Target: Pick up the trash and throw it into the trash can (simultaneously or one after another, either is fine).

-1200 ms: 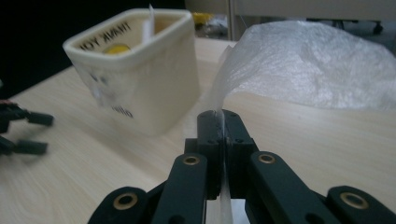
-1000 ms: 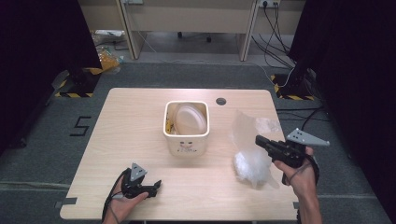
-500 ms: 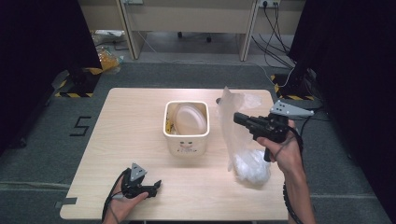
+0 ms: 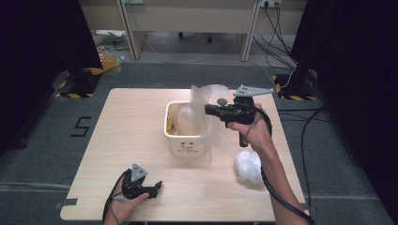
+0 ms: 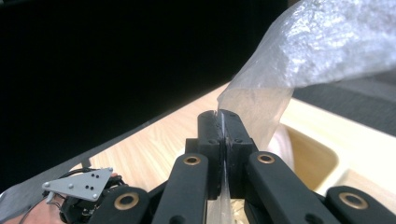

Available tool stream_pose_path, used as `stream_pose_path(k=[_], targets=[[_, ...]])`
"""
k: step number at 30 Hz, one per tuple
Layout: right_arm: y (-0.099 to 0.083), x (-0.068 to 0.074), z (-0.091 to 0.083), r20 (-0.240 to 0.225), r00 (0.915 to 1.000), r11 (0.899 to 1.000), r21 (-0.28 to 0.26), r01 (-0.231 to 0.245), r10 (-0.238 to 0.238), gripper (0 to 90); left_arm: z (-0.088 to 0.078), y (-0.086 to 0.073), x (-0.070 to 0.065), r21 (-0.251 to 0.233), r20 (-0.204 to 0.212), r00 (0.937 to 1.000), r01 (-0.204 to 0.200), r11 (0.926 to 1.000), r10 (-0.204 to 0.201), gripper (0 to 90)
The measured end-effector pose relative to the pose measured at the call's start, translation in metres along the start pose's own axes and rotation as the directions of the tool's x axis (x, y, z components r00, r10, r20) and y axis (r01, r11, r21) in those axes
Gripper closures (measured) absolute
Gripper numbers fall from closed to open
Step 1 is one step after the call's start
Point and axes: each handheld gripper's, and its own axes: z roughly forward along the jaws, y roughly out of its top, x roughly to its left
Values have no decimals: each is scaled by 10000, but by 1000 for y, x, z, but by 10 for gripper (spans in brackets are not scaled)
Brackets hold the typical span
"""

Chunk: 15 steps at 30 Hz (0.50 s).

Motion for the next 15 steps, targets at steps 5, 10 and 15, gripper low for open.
stream_pose_path(k=[5,10,15], targets=[[6,-8,33,104,9999,9962,865,-38,29,885,0,0,0,0,4,10000,-1,10000,1,138],[2,-20,61,215,9992,9901,1356,-375,349,885,0,0,0,-2,7,10000,3,10000,-3,138],[-5,-30,86,527,9977,9803,1907,-513,419,885,0,0,0,-7,9,10000,9,10000,-9,138]])
